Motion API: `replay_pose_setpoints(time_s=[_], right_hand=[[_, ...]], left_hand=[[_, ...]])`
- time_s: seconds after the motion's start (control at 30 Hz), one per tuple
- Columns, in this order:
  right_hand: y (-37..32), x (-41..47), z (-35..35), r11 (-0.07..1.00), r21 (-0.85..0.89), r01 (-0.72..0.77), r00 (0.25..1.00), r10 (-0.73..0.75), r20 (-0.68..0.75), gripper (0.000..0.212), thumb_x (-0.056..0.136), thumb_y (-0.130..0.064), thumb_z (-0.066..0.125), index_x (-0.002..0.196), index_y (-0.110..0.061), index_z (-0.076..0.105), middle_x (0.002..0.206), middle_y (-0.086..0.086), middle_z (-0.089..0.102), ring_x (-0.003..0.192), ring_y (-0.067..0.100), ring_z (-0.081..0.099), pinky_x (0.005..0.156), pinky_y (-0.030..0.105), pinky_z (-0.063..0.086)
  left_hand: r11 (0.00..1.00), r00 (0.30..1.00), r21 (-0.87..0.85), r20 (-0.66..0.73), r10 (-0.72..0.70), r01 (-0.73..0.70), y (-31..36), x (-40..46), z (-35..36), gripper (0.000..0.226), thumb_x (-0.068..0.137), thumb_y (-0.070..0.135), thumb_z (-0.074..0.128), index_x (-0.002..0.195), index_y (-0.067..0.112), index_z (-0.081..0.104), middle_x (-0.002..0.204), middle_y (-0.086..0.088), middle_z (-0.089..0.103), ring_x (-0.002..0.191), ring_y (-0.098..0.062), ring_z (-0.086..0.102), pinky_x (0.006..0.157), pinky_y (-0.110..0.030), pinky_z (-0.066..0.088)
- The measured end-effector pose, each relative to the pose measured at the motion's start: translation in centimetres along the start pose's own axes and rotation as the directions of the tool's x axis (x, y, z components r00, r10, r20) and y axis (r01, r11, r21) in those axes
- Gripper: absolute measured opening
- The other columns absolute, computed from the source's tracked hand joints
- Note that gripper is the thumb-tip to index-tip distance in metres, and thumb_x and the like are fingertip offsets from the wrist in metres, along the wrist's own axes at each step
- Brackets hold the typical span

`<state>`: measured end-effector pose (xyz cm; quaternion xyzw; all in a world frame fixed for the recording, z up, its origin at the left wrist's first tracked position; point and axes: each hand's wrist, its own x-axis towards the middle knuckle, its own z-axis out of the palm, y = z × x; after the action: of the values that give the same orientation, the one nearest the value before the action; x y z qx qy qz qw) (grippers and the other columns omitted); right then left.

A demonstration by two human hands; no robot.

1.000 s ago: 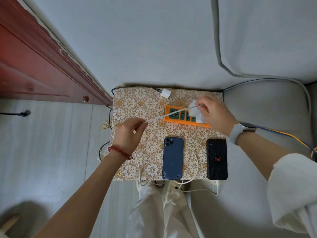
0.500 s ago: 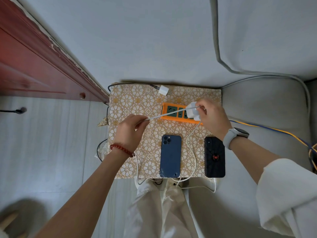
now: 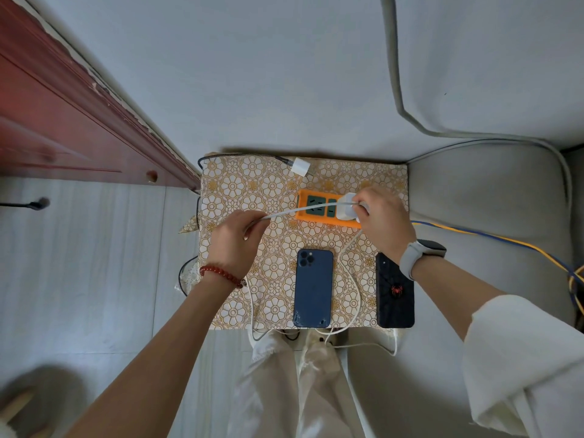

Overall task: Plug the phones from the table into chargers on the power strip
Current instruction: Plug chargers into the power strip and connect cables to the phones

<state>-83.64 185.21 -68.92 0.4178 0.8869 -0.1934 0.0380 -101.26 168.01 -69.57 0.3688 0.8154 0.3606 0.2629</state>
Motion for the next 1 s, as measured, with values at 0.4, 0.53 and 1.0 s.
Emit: replay_pose_setpoints(time_s=[0.4, 0.53, 1.0], right_hand=[[0.2, -0.1, 1.5, 0.999, -0.041, -0.007, 0.999, 0.009, 0.042, 0.039, 0.087, -0.011, 0.055, 0.126, -0.010, 0.052, 0.124, 0.010, 0.058, 0.115, 0.030, 0.051, 0.093, 0.044, 0.036], [0.8, 0.7, 1.1, 0.996, -0.086, -0.008, 0.992, 0.018, 0.124, 0.039, 0.088, -0.013, 0.055, 0.127, -0.016, 0.051, 0.121, 0.009, 0.063, 0.119, 0.028, 0.050, 0.095, 0.044, 0.035], [-0.8, -1.1, -0.4, 0.991, 0.126, -0.051, 0.998, 0.054, -0.025, 0.042, 0.087, -0.012, 0.053, 0.128, -0.011, 0.046, 0.133, 0.011, 0.050, 0.129, 0.027, 0.039, 0.110, 0.052, 0.027]], left_hand=[[1.000, 1.000, -0.008, 0.002, -0.025, 0.025, -0.6, -0.2, -0.5, 0.013, 0.083, 0.014, 0.062, 0.092, 0.007, 0.069, 0.083, -0.010, 0.067, 0.071, -0.015, 0.055, 0.063, -0.011, 0.039], [0.999, 0.999, -0.029, -0.002, -0.036, 0.036, -0.1, 0.1, 0.2, 0.013, 0.084, 0.014, 0.061, 0.092, 0.006, 0.068, 0.081, -0.012, 0.066, 0.070, -0.018, 0.055, 0.063, -0.019, 0.043], [0.936, 0.892, 0.071, 0.288, -0.349, 0.344, -1.6, -1.5, -0.9, 0.013, 0.084, 0.025, 0.059, 0.087, 0.014, 0.067, 0.080, 0.000, 0.067, 0.083, -0.018, 0.065, 0.077, -0.027, 0.048]])
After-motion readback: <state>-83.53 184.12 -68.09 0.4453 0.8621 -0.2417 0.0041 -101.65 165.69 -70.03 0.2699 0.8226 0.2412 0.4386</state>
